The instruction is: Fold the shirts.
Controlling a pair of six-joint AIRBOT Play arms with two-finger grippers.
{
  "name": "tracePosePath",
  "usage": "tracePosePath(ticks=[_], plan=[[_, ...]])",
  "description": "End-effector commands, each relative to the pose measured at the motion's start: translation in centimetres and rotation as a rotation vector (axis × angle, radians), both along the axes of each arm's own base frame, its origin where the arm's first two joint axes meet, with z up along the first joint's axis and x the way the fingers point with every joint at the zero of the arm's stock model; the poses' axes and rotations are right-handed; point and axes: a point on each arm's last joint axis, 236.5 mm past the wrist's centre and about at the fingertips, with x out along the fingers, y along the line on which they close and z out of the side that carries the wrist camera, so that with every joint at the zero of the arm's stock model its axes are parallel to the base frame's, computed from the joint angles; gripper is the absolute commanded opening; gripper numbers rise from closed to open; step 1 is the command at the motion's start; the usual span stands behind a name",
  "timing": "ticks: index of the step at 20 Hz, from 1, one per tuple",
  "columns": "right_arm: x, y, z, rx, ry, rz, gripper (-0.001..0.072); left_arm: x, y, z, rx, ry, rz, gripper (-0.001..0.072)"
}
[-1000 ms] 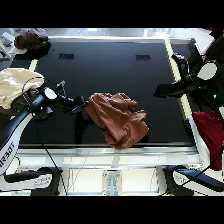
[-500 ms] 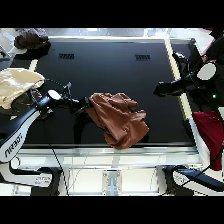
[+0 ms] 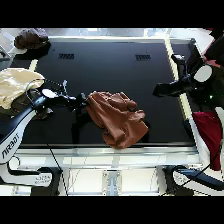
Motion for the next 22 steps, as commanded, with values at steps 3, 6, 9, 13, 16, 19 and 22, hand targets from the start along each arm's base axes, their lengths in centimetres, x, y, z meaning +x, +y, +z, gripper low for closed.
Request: tracePosePath(ticks=[3, 6, 9, 13, 16, 19, 22], plan=[[0.1, 1.9, -7.7, 0.124, 0.179, -0.055, 0.0554, 0.3, 1.4, 2.7, -0.017, -0.044, 0.021, 0.0019], [0.6, 4.8, -10.9, 0.314, 0.286, -0.048, 0.0554, 0.2, 1.4, 2.7, -0.013, -0.044, 0.016, 0.0019], [0.9, 6.2, -13.0, 0.393, 0.322, -0.017, 0.0554, 0.2, 1.4, 2.7, -0.014, -0.044, 0.016, 0.0018], [0.3, 6.4, -15.6, 0.398, 0.388, -0.010, 0.0554, 0.2, 1.4, 2.6, -0.013, -0.044, 0.015, 0.0019], [0.2, 6.4, -15.7, 0.398, 0.384, 0.012, 0.0554, 0.2, 1.4, 2.6, -0.013, -0.044, 0.016, 0.0019], [0.1, 6.3, -15.9, 0.389, 0.385, 0.014, 0.0554, 0.2, 1.4, 2.6, -0.013, -0.044, 0.016, 0.0019], [0.3, 6.2, -16.0, 0.385, 0.381, 0.011, 0.0554, 0.2, 1.4, 2.6, -0.013, -0.044, 0.016, 0.0019]])
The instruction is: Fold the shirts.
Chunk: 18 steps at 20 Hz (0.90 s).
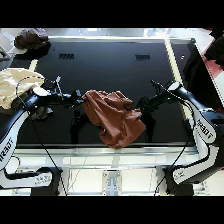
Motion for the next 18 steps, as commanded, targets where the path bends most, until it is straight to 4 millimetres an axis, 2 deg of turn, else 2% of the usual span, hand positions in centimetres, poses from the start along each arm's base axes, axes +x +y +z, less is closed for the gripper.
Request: tracePosePath(ticks=[1, 2, 3, 8, 12, 13, 14, 15, 16, 18], plan=[[0.0, 0.0, -0.3, -0.001, 0.001, 0.002, 0.0534, 0.0, 0.0, 0.0, 0.001, -0.001, 0.001, 0.0019], [0.0, 0.0, -0.3, -0.001, 0.003, 0.002, 0.0469, 0.0, 0.0, 0.0, 0.001, -0.001, 0.001, 0.0019], [-0.1, 0.1, -0.5, 0.000, 0.006, 0.004, 0.0436, 0.0, 0.0, 0.0, 0.001, -0.001, 0.001, 0.0019], [-1.1, 1.3, -1.1, -0.044, 0.004, 0.079, 0.0437, 0.0, 0.0, 0.0, 0.000, -0.001, 0.001, 0.0018], [-1.7, 0.3, -2.2, -0.126, 0.001, 0.131, 0.0437, 0.0, 0.1, 0.0, 0.001, 0.000, 0.001, 0.0018], [-1.7, 0.3, -2.1, -0.121, 0.001, 0.129, 0.0411, 0.0, 0.1, 0.0, 0.001, -0.001, 0.001, 0.0019], [-1.7, 0.6, -2.1, -0.114, 0.000, 0.129, 0.0270, 0.1, 0.1, 0.0, 0.002, -0.003, 0.004, 0.0019], [-1.6, 0.9, -2.0, -0.114, -0.006, 0.130, 0.0059, 0.1, 0.1, 0.0, 0.002, -0.004, 0.005, 0.0019], [-1.4, 1.0, -2.0, -0.112, -0.012, 0.128, 0.0016, 0.2, 0.1, 0.0, 0.003, -0.004, 0.006, 0.0019], [-1.1, 1.6, -1.4, -0.091, -0.020, 0.122, 0.0015, 0.2, 0.1, 0.1, 0.012, -0.023, -0.012, 0.0018]])
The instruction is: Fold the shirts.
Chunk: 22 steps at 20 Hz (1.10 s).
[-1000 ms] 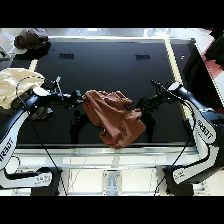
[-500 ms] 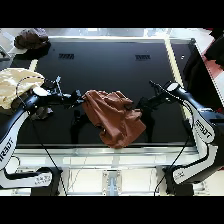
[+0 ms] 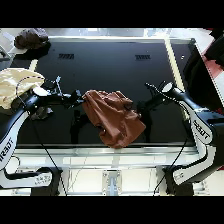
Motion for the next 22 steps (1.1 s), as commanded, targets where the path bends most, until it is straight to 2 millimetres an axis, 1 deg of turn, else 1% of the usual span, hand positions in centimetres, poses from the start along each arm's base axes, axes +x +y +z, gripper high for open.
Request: tracePosePath(ticks=[1, 2, 3, 4, 5, 6, 7, 9, 11, 13, 14, 15, 16, 17, 18, 19, 20, 21, 22], plan=[[0.6, 0.7, 1.3, 0.023, -0.022, 0.005, 0.0014, 0.2, 0.3, 0.4, 0.023, -0.051, -0.036, 0.0019], [0.9, 0.8, 2.5, 0.026, -0.041, 0.020, 0.0014, 0.3, 0.5, 1.2, 0.032, -0.084, -0.049, 0.0019], [1.5, 0.8, 4.4, 0.028, -0.076, 0.040, 0.0014, 0.4, 1.0, 2.5, 0.039, -0.125, -0.052, 0.0019], [2.0, 0.8, 7.0, 0.026, -0.125, 0.066, 0.0013, 0.5, 1.5, 4.2, 0.044, -0.170, -0.048, 0.0019], [2.5, 0.6, 9.9, 0.017, -0.185, 0.091, 0.0013, 0.5, 2.3, 6.5, 0.052, -0.228, -0.041, 0.0019], [2.7, 0.6, 13.4, 0.016, -0.252, 0.115, 0.0014, 0.2, 3.0, 8.9, 0.058, -0.285, -0.032, 0.0019], [2.7, 0.6, 17.7, 0.016, -0.341, 0.136, 0.0014, -0.3, 3.8, 11.8, 0.064, -0.352, -0.017, 0.0019], [1.7, 0.7, 27.1, 0.015, -0.555, 0.161, 0.0013, -2.1, 4.7, 17.8, 0.084, -0.497, 0.003, 0.0019], [-1.0, 0.5, 37.1, 0.013, -0.805, 0.159, 0.0013, -5.2, 4.4, 24.2, 0.118, -0.674, -0.020, 0.0019], [-5.2, 0.3, 46.2, 0.011, -1.060, 0.150, 0.0013, -9.0, 3.8, 31.1, 0.146, -0.868, -0.021, 0.0019], [-7.6, 0.1, 50.5, 0.018, -1.185, 0.132, 0.0013, -11.0, 3.6, 34.2, 0.160, -0.960, -0.018, 0.0018], [-9.7, -0.1, 54.1, 0.030, -1.292, 0.102, 0.0013, -13.3, 3.4, 37.4, 0.174, -1.060, -0.005, 0.0018], [-11.7, -0.3, 57.5, 0.038, -1.403, 0.080, 0.0013, -15.3, 3.2, 40.0, 0.168, -1.146, 0.014, 0.0018], [-13.1, -0.5, 60.1, 0.049, -1.493, 0.056, 0.0013, -17.1, 3.1, 42.5, 0.141, -1.228, 0.051, 0.0018], [-14.0, -0.7, 62.0, 0.060, -1.560, 0.031, 0.0013, -18.6, 3.1, 44.0, 0.132, -1.285, 0.074, 0.0018], [-14.2, -0.9, 62.9, 0.067, -1.596, 0.010, 0.0014, -19.6, 2.9, 44.5, 0.131, -1.308, 0.073, 0.0018], [-13.6, -1.1, 62.7, 0.057, -1.588, 0.003, 0.0014, -20.1, 2.5, 43.9, 0.127, -1.293, 0.048, 0.0018], [-12.3, -1.1, 61.7, 0.051, -1.556, 0.004, 0.0014, -20.1, 1.8, 42.5, 0.109, -1.236, 0.009, 0.0018], [-10.2, -1.0, 60.0, 0.048, -1.500, 0.004, 0.0014, -19.6, 1.3, 40.4, 0.099, -1.162, -0.033, 0.0018]])
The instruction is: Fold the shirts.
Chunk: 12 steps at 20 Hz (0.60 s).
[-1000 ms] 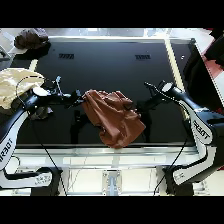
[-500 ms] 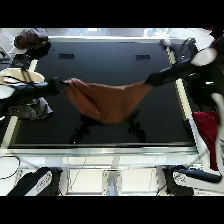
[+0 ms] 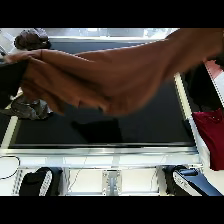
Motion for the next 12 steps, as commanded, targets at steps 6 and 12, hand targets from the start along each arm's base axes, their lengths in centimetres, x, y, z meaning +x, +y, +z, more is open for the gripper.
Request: tracePosePath(ticks=[6, 12], plan=[[17.0, 0.8, -17.6, 0.025, 0.493, -0.034, 0.0015, 7.2, 0.1, -22.8, -0.085, 0.638, -0.057, 0.0019], [32.0, 5.5, -32.3, 0.388, 0.707, -0.076, 0.0522, 17.6, 7.3, -38.1, -0.309, 0.910, 0.309, 0.0675]])
